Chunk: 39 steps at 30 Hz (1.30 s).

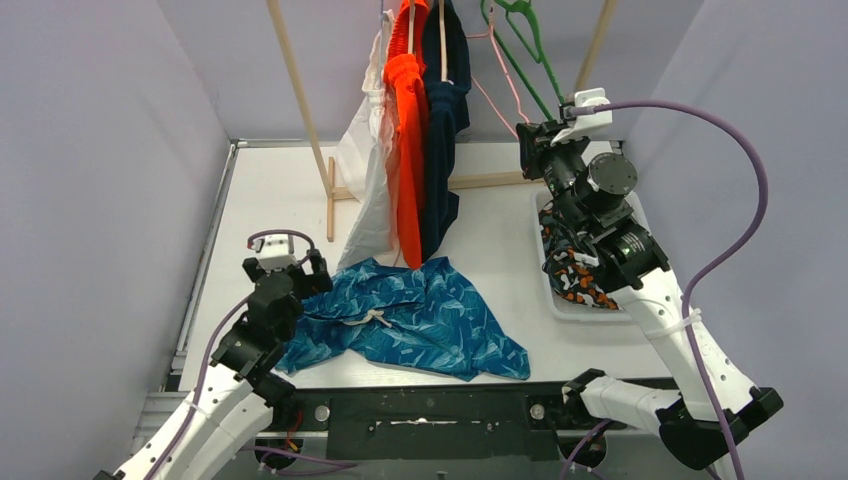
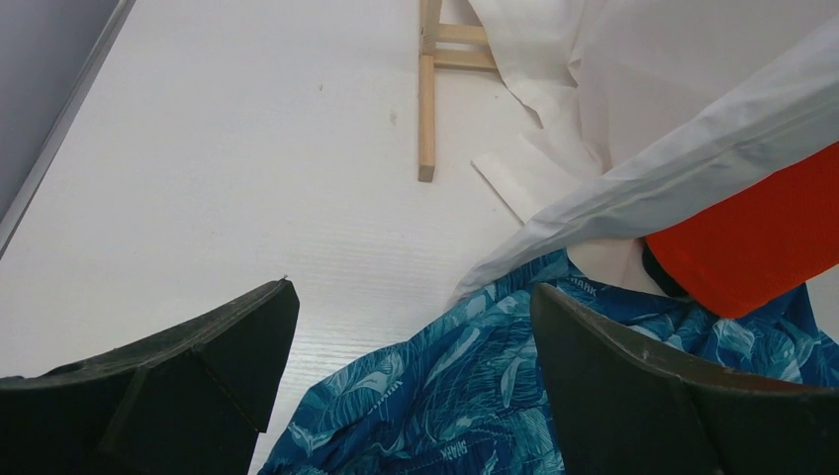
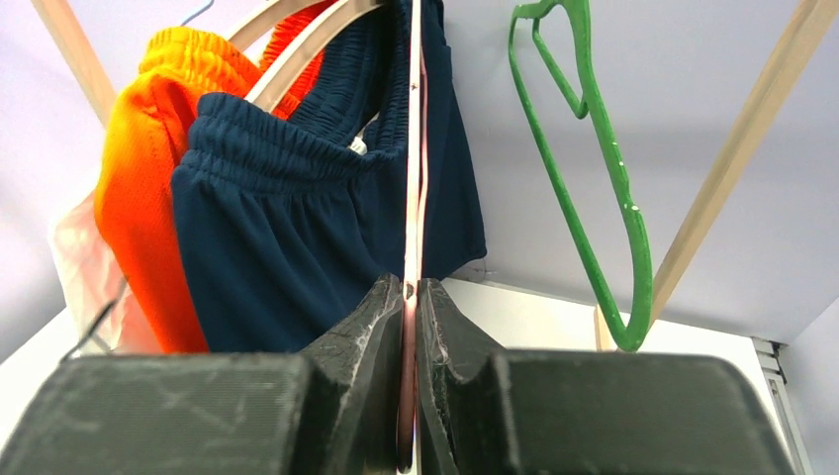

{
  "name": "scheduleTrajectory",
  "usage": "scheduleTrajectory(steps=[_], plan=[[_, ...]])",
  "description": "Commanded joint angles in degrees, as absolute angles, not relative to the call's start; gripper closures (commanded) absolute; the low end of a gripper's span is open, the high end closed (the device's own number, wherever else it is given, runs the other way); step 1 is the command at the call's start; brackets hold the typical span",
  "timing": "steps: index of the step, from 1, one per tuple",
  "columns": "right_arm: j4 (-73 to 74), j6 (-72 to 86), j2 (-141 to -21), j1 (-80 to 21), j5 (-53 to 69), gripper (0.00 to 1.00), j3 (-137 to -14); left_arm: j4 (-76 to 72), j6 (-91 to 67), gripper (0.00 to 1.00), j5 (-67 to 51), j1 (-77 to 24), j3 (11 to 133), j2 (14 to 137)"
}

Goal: Remove the shorts from the hanger
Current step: Place the hanger on the clothes rod.

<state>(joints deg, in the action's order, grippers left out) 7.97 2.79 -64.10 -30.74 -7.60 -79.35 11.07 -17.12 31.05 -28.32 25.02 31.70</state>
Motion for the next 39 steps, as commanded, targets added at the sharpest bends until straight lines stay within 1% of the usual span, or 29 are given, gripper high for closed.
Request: scheduleTrajectory(steps=[1,7,11,14,19,25,26,27,28,29,30,32,35,39], plan=[[-2.0,1.6,-61.7,-30.5,-8.1,1.0,-78.2,8.3,-16.8,0.11,28.1,-27.4,27.2,32.7],[-3.9,-0.8,-63.4,-30.4,-9.9,1.0,-79.2,7.4,-17.2,0.11,25.4,-24.9,27.0,33.3],[-3.7,-0.9,-65.1,-30.0,-14.3,1.0,-80.7,7.2,-17.3,0.12,23.7,-23.6,27.0,33.9],[0.2,0.4,-67.7,-29.1,-15.6,1.0,-84.3,7.2,-17.3,0.12,23.3,-23.2,27.1,34.1],[8.5,1.3,-73.9,-28.2,-13.4,1.0,-90.3,7.2,-17.4,0.12,22.7,-22.7,27.3,34.7],[11.1,3.9,-75.4,-27.9,-12.7,0.99,-90.2,7.4,-17.6,0.12,21.9,-22.4,27.5,35.1],[11.2,4.6,-75.0,-27.9,-13.3,0.94,-89.6,7.4,-17.7,0.12,21.8,-22.4,27.5,35.2],[11.0,5.3,-74.6,-27.9,-14.5,0.83,-88.8,7.4,-17.7,0.12,21.8,-22.3,27.5,35.2],[10.4,6.2,-74.0,-27.9,-15.9,0.68,-88.1,7.4,-18.0,0.13,21.7,-22.3,27.5,35.2],[9.9,6.8,-73.6,-27.8,-16.8,0.56,-87.5,7.4,-18.1,0.12,21.4,-22.2,27.5,35.3],[10.1,6.9,-73.4,-27.7,-17.1,0.51,-87.6,7.4,-18.1,0.13,21.0,-22.2,27.6,35.4],[11.4,7.0,-73.0,-27.7,-17.1,0.46,-88.4,7.5,-18.3,0.13,20.2,-22.0,27.8,35.8],[12.9,7.3,-71.5,-27.7,-17.2,0.33,-88.4,8.0,-18.5,0.13,19.9,-21.8,28.2,36.6],[13.8,10.3,-65.6,-27.7,-16.7,0.26,-82.8,8.8,-20.0,0.15,21.2,-21.6,28.9,37.1]])
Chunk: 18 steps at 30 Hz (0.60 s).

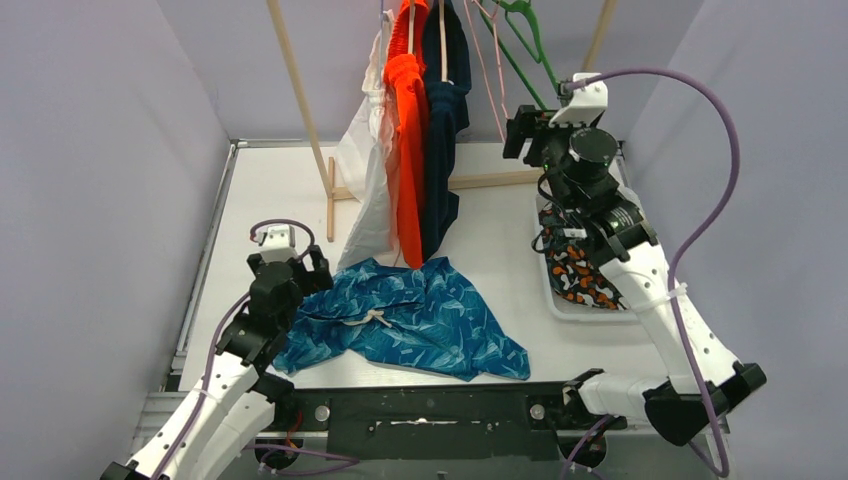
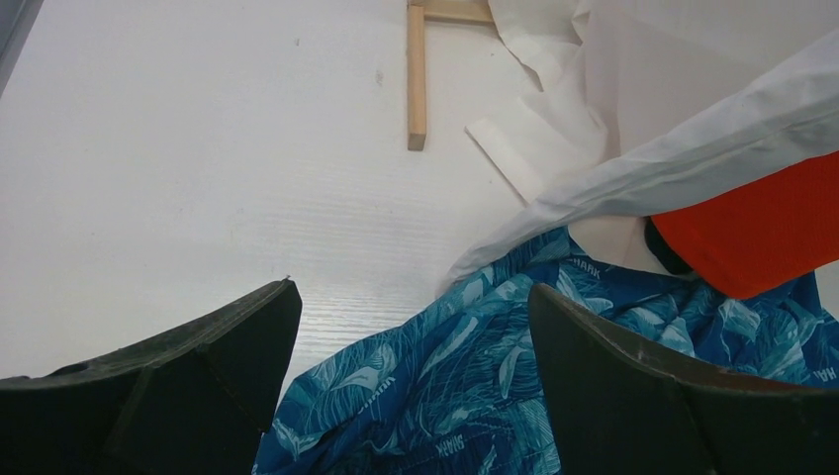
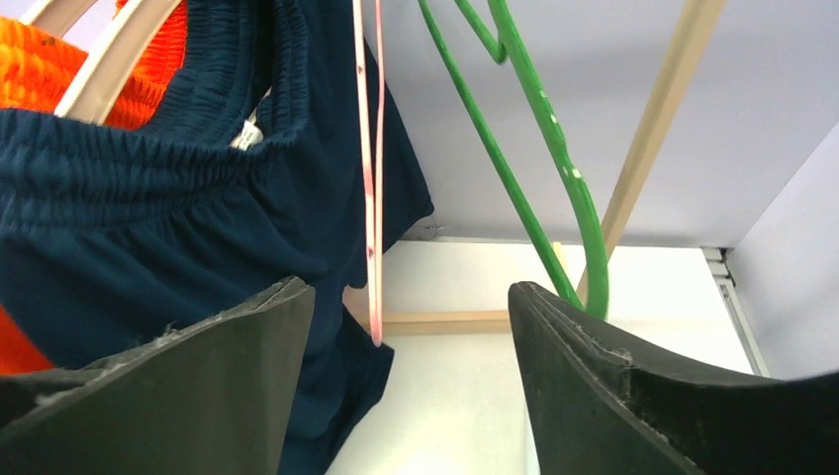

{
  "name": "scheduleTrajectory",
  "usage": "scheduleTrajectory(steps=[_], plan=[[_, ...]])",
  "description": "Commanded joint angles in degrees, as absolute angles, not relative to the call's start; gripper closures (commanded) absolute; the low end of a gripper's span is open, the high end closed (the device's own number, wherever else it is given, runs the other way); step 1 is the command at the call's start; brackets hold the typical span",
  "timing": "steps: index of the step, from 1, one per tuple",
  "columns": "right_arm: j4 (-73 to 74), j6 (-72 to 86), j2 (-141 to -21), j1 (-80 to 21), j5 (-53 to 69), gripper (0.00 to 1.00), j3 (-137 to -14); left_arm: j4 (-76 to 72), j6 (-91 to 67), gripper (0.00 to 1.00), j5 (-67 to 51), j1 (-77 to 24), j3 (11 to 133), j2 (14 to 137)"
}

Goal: Remove the shorts from the hanger
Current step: Place the hanger on the clothes rod, then pick up the shorts at the center of the board.

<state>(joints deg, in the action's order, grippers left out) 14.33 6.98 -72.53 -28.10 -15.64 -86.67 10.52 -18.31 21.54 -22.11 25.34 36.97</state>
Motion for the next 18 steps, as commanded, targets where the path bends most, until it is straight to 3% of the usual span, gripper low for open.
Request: scheduleTrajectory(steps=[1,6,14,18], plan=[[13.0,11.4,-63.8,-27.7,-16.5,0.25,-80.1,9.0,-20.2,0.15,21.6,-21.5,29.1,37.3],[7.5,12.3,-54.8,-27.7,-4.1,0.21,-69.6,9.5,-21.0,0.15,22.2,-21.1,29.7,37.8],[3.6,1.3,-52.6,-29.4,35.1,0.17,-61.8,10.6,-21.4,0.15,24.6,-20.4,30.0,37.4],[7.5,-14.1,-55.7,-38.2,37.9,0.16,-58.6,11.7,-22.6,0.15,27.0,-19.8,30.3,37.4]])
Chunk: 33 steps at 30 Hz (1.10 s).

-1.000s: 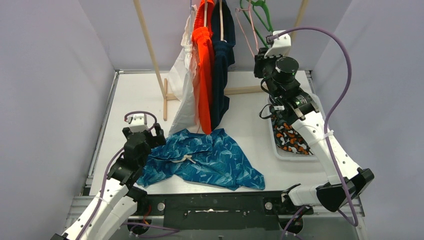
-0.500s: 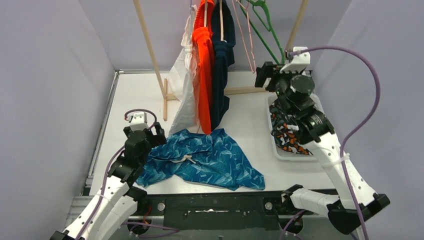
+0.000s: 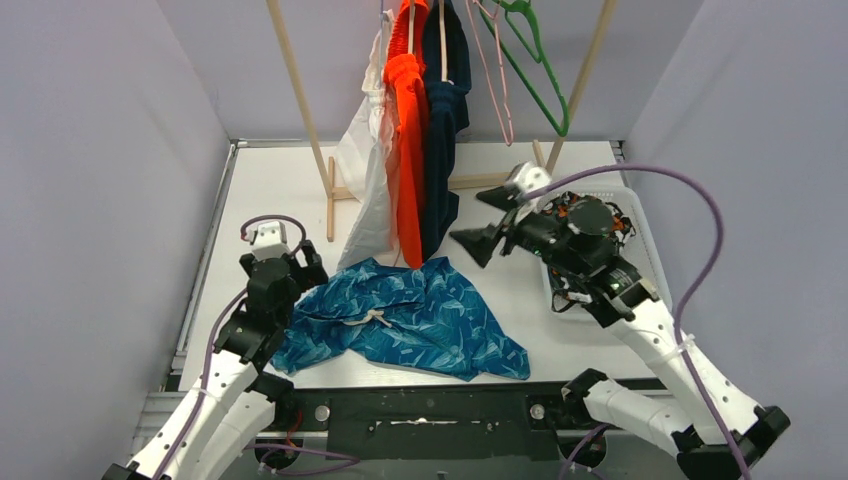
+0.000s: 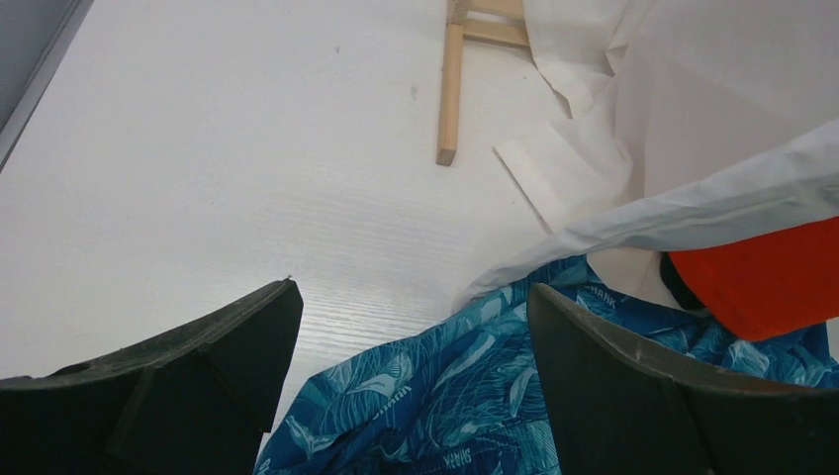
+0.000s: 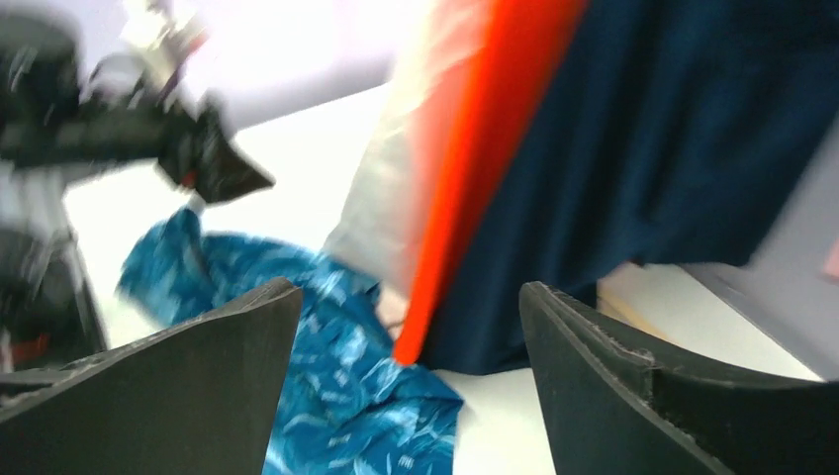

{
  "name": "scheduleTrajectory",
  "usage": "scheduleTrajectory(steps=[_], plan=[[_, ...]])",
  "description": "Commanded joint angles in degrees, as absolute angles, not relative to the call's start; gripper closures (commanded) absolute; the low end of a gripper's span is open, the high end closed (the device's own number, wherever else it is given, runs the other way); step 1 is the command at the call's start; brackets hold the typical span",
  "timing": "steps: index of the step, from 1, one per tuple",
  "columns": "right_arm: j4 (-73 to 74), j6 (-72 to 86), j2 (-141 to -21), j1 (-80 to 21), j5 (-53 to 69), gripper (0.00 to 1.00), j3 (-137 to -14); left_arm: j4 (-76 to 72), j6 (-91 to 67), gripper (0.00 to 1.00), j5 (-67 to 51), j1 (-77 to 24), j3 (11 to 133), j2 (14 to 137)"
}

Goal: Remove the shorts from the hanger
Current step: Pick up the shorts at the center of the board.

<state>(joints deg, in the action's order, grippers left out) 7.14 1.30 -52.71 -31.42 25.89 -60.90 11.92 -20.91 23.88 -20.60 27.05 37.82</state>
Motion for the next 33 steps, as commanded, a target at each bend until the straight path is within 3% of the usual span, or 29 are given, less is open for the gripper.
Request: scheduleTrajectory(steps=[1,7,16,26,33], plan=[[8.8,-17.0,-56.7,-40.2,37.0,0.15,-58.2,12.4,-23.4,0.15,28.3,-19.7,30.6,37.5],[14.0,-25.0,-66.8,-44.7,38.9,0.13,-60.3,15.0,-27.9,0.15,37.5,-18.2,31.1,38.4],[18.7,-30.2,-83.7,-51.5,36.9,0.12,-66.0,15.9,-29.2,0.15,39.5,-15.5,31.6,38.8],[9.7,-30.3,-98.0,-54.5,38.2,0.12,-69.7,15.8,-29.4,0.15,40.2,-14.2,31.4,37.7],[7.8,-31.3,-105.7,-57.6,32.8,0.12,-72.9,15.9,-29.8,0.15,41.6,-12.9,31.1,36.4]])
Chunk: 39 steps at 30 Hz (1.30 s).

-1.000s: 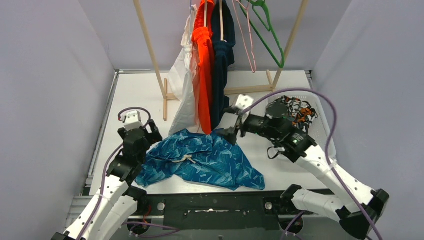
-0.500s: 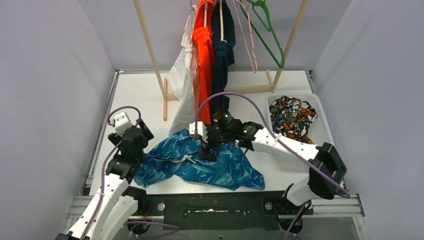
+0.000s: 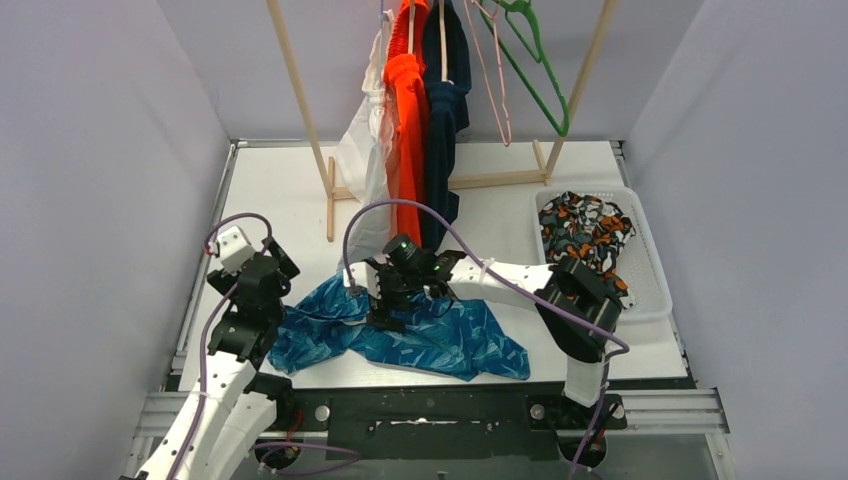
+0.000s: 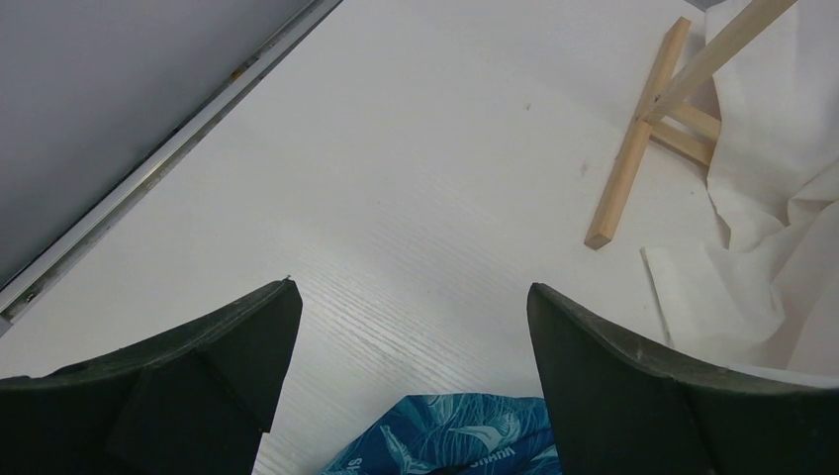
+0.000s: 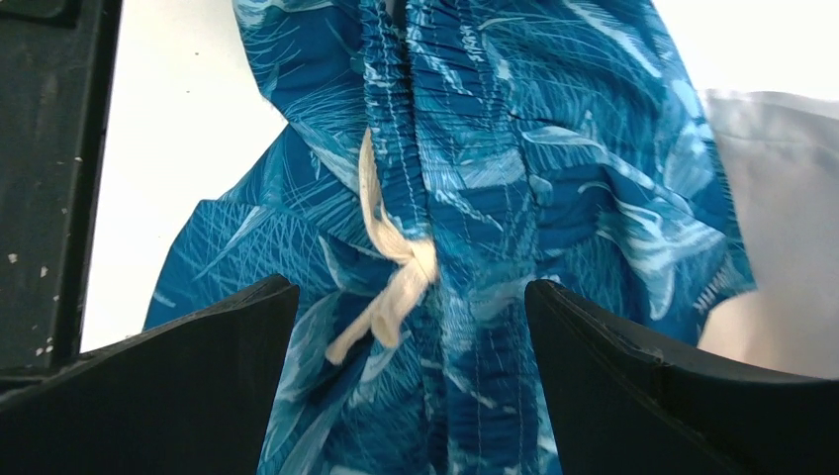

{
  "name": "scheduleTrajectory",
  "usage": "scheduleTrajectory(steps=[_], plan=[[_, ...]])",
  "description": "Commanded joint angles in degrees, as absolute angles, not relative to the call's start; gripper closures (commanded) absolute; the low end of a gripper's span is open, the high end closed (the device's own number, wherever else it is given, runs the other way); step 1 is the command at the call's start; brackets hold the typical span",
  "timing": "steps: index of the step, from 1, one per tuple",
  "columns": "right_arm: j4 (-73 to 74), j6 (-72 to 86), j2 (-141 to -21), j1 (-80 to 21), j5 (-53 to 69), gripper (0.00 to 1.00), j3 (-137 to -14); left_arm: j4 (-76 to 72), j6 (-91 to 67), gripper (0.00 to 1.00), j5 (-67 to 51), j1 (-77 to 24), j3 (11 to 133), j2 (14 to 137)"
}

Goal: Remove the shorts from the hanger
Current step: Pick up the shorts at the center of the board.

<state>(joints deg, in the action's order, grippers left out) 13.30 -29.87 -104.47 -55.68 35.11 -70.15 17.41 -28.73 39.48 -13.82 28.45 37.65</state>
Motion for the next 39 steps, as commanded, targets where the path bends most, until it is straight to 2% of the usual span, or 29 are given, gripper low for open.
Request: scheduleTrajectory(steps=[1,5,9,14,17,22,24,32,39], plan=[[5.9,-30.5,-106.1,-57.6,32.6,0.12,-72.5,15.9,-29.8,0.14,41.6,-12.7,31.1,36.4],[2.8,-29.0,-107.7,-57.8,34.7,0.12,-72.1,15.8,-30.0,0.15,41.4,-12.3,31.0,36.3],[3.1,-28.1,-111.3,-58.1,31.5,0.13,-72.5,15.6,-30.0,0.15,40.6,-11.9,30.9,36.5],[1.3,-26.0,-113.8,-59.1,28.3,0.24,-68.5,14.7,-29.5,0.14,39.0,-11.5,30.5,36.6],[0.8,-25.5,-113.3,-59.7,23.8,0.41,-66.0,14.5,-29.4,0.14,38.7,-11.4,30.4,36.5],[0.0,-27.6,-108.3,-59.6,19.0,0.88,-64.5,14.2,-29.4,0.15,37.6,-11.0,30.2,36.5],[-0.9,-27.6,-105.2,-59.6,17.3,1.0,-64.5,14.1,-29.4,0.15,37.6,-10.9,30.2,36.5],[-17.8,-24.2,-86.4,-59.7,14.2,1.0,-56.2,13.7,-29.4,0.15,35.9,-10.6,30.1,35.6],[-22.5,-23.3,-71.8,-59.8,12.5,1.0,-50.8,13.3,-29.3,0.15,35.5,-10.5,29.9,35.1]])
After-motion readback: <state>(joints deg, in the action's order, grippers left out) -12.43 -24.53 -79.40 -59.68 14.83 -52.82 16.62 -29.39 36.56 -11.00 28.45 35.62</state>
